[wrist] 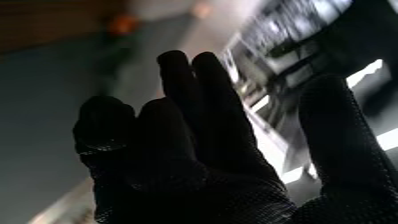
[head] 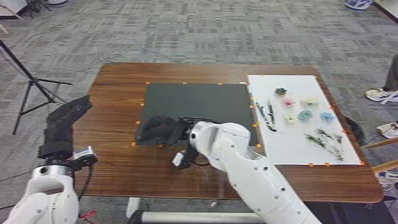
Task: Arrange flowers
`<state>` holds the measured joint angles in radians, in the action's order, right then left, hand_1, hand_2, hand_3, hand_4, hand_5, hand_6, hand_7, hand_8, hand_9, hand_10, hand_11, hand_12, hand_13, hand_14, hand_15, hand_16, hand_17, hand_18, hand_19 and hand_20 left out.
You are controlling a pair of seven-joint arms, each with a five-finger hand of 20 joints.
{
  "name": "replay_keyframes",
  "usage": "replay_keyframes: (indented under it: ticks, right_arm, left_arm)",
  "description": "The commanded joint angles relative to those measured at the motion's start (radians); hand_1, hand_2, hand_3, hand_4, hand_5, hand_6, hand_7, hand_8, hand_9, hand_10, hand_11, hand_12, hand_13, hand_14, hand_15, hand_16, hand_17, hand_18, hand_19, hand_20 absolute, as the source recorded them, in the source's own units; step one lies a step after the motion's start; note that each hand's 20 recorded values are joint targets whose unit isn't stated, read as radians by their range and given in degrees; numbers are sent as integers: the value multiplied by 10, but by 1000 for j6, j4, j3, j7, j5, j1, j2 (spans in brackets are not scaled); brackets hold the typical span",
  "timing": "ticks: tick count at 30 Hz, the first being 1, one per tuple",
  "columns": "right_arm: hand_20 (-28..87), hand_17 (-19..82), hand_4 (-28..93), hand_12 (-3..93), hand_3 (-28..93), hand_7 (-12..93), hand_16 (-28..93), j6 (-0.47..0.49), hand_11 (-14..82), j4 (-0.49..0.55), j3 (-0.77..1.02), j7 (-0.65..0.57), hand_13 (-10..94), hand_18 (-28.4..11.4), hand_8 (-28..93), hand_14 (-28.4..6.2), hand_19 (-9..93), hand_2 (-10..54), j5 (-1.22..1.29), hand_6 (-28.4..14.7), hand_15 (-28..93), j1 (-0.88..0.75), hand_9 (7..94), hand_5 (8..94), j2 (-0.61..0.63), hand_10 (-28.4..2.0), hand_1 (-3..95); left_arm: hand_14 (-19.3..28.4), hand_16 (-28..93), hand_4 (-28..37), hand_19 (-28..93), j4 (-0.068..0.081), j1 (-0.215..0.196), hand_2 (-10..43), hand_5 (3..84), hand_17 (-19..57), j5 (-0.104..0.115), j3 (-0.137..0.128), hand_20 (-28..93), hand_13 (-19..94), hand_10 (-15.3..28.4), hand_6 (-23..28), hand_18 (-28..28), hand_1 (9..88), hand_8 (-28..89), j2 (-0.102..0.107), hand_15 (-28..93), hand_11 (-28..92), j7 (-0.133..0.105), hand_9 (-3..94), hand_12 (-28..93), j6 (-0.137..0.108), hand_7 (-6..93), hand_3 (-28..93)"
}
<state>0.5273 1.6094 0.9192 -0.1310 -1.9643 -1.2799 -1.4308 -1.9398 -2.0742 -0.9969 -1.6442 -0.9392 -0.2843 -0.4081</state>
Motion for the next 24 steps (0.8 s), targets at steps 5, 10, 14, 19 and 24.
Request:
replay_keyframes:
  ticks: [5, 10, 14, 19, 24]
  right_arm:
    - [534, 421, -133, 87, 659, 207, 280, -186, 85, 238, 96, 48, 810, -284, -95, -113, 932, 78, 255, -43, 902, 68, 592, 524, 138, -142, 169]
    - [526, 415, -124, 98, 646, 210, 287, -217, 94, 347, 236, 67, 801, -284, -92, -112, 930, 24, 176, -42, 891, 5, 610, 534, 276, -141, 214]
    - [512, 414, -149, 132, 630, 234, 280, -322, 131, 420, 380, 86, 801, -281, -99, -100, 932, -87, 58, -35, 894, -90, 675, 568, 401, -134, 277]
    - [513, 419, -224, 165, 632, 243, 284, -354, 167, 462, 598, 107, 798, -272, -97, -93, 932, -95, -43, -33, 899, -231, 709, 591, 514, -131, 264]
    - [511, 415, -229, 171, 637, 242, 287, -410, 184, 457, 782, 96, 794, -271, -96, -92, 932, -95, -162, -32, 899, -401, 723, 592, 600, -128, 245]
  left_arm:
    - [148, 14, -219, -13, -14, -16, -78, 456, -67, 0, -6, 84, 310, 124, 19, 81, 238, -85, -9, 91, 177, 1, 444, 104, 5, 176, 717]
    - [149, 13, -219, -13, -29, -45, -78, 457, -67, 4, -31, 84, 309, 123, 20, 80, 239, -86, -9, 91, 177, -2, 444, 104, -7, 177, 717]
    - [149, 13, -219, -11, -32, -56, -79, 457, -61, 1, -48, 86, 310, 123, 19, 81, 239, -86, -10, 92, 177, 3, 444, 104, -1, 177, 717]
    - [152, 15, -218, 0, -44, -78, -82, 457, -35, 2, -63, 96, 315, 124, 21, 89, 245, -86, -18, 99, 177, 5, 444, 104, 7, 176, 714]
    - [155, 14, -215, -1, -52, -98, -83, 458, -25, -10, -72, 110, 319, 124, 21, 93, 249, -85, -23, 111, 179, 5, 445, 104, 19, 176, 710]
